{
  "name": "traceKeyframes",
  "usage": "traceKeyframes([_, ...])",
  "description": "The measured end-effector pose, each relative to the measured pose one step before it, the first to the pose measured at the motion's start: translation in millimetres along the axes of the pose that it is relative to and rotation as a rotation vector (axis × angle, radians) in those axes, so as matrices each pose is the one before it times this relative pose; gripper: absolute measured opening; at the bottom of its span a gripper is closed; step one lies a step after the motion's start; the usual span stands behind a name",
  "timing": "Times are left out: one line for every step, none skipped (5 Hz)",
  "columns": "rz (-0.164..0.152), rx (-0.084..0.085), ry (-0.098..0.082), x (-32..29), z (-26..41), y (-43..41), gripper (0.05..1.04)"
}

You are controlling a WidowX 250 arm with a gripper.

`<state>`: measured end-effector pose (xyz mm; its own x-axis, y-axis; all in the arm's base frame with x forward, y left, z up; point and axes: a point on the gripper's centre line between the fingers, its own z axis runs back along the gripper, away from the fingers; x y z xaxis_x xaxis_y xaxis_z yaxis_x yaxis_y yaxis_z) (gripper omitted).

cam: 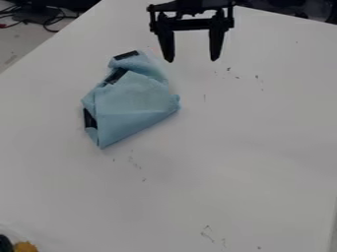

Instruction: Fold the cloth from bottom to top

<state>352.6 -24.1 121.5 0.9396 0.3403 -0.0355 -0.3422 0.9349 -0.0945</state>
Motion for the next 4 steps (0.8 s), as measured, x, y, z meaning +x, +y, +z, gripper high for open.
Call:
traceKeyframes([0.0206,0.0124,-0.0328,-30.04,17.11,-5.33,0.999])
traceKeyframes([0.0178,0.0334,-0.0695,-25.17,17.26,-3.72,0.999])
traceKeyframes([0.0062,0.0037,-0.0317,-9.29,8.85,-3.54,0.999])
traceKeyframes([0.0068,-0.0129,-0.0032,-16.78,-0.42,-11.86,0.999])
